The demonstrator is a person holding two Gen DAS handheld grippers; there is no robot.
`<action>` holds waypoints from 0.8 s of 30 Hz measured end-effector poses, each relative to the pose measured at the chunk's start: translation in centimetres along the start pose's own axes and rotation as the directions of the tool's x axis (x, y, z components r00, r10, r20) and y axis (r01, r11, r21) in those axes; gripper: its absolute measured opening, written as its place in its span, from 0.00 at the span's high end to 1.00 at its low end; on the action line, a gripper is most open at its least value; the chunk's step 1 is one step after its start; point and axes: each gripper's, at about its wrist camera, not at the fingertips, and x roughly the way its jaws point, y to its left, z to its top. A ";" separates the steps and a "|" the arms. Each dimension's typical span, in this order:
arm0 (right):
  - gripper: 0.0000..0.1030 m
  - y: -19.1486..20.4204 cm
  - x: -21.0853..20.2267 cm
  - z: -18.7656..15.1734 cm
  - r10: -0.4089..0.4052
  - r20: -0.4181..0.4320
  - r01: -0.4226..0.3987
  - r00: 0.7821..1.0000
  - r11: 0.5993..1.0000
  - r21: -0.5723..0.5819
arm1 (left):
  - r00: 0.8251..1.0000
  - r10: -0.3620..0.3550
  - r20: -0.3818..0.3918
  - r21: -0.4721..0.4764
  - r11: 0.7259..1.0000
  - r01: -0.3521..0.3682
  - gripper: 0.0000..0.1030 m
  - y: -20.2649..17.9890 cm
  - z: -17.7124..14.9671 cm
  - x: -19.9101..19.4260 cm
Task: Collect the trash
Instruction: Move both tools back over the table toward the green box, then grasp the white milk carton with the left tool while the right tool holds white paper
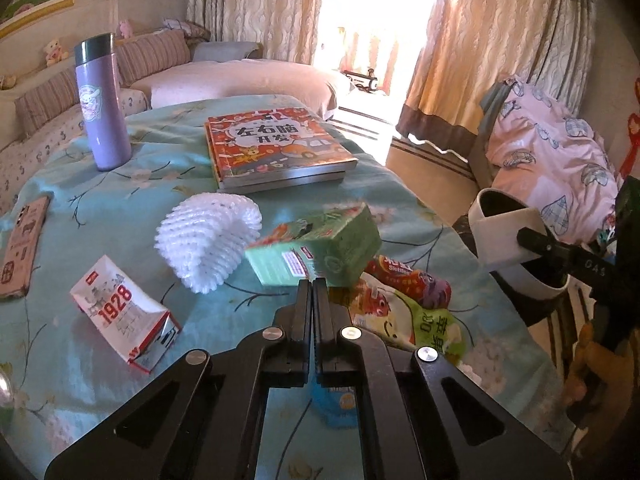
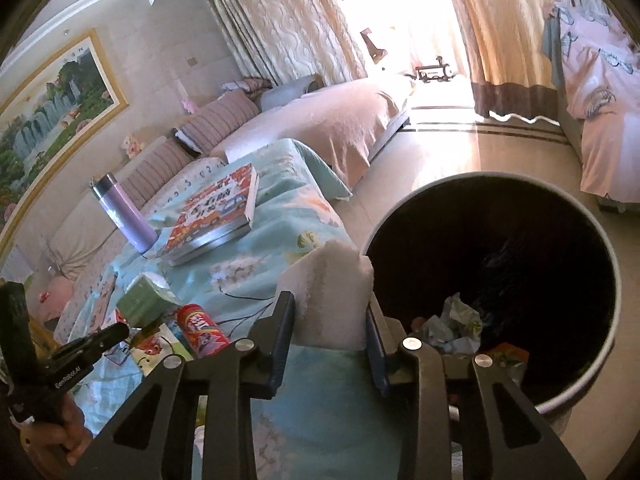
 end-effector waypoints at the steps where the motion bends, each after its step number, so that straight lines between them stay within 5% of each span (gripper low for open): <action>1: 0.67 0.1 -0.4 0.0 0.007 0.009 -0.007 1.000 1.000 0.002 | 1.000 -0.002 -0.003 -0.001 1.000 0.002 0.99 0.1 -0.1 -0.1; 4: 0.67 0.8 -1.7 -0.1 0.038 0.030 -0.038 0.999 0.999 -0.001 | 1.000 0.008 -0.024 -0.005 1.000 -0.009 0.77 0.3 -0.3 0.2; 6: 0.67 1.5 -2.2 -0.3 0.058 0.035 -0.058 0.998 0.998 -0.005 | 1.000 0.014 -0.019 -0.024 1.000 -0.015 0.45 0.5 -0.2 0.1; 10: 0.67 3.2 -2.7 -1.4 0.110 0.024 -0.110 0.994 0.994 -0.024 | 1.000 0.000 -0.013 -0.052 0.999 0.000 0.45 0.9 0.0 -0.1; 24: 0.67 7.2 -0.3 -4.5 0.186 -0.074 -0.190 0.980 0.981 -0.044 | 0.979 0.199 0.030 -0.038 0.979 -0.198 0.25 8.5 -2.0 -3.0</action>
